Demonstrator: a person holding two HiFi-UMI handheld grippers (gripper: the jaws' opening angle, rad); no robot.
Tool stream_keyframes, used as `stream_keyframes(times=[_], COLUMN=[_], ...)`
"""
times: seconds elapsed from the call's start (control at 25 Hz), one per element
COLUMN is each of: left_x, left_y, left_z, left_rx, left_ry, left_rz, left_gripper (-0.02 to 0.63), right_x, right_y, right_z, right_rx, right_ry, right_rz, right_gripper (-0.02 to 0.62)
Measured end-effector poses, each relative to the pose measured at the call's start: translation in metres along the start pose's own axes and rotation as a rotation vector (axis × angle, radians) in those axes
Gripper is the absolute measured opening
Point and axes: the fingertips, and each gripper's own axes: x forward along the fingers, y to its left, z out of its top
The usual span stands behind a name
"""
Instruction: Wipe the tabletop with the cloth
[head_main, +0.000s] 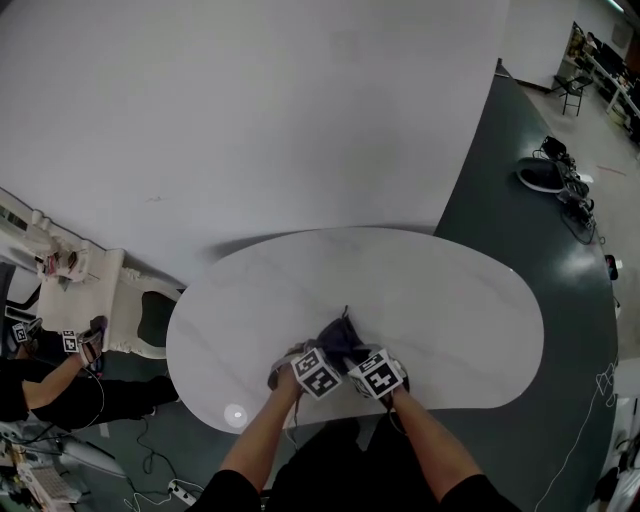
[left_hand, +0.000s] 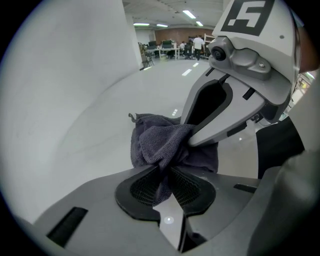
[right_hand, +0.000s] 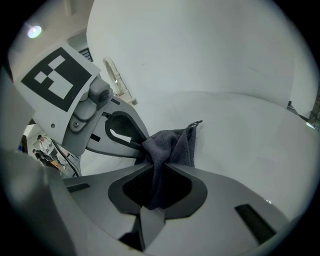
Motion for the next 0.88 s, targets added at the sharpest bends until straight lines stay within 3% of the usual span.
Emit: stream_keyframes(times=[0.4, 0.88], left_x=[0.012, 0.028], left_y=[-0.022, -0.051], left_z=[0.044, 0.112], left_rx=[0.013, 0.123], left_ry=[0.032, 0.027], left_rz=[0.030, -0.001], left_gripper=[0.061, 0.061], right_x=[-0.033, -0.078], right_y=[-0.034, -0.085], right_z=[-0.020, -0.049], right_rx=[0.015, 0.055], right_ry=[-0.025, -0.029], right_rz=[0.017, -0.044], right_gripper=[0.041, 0.041])
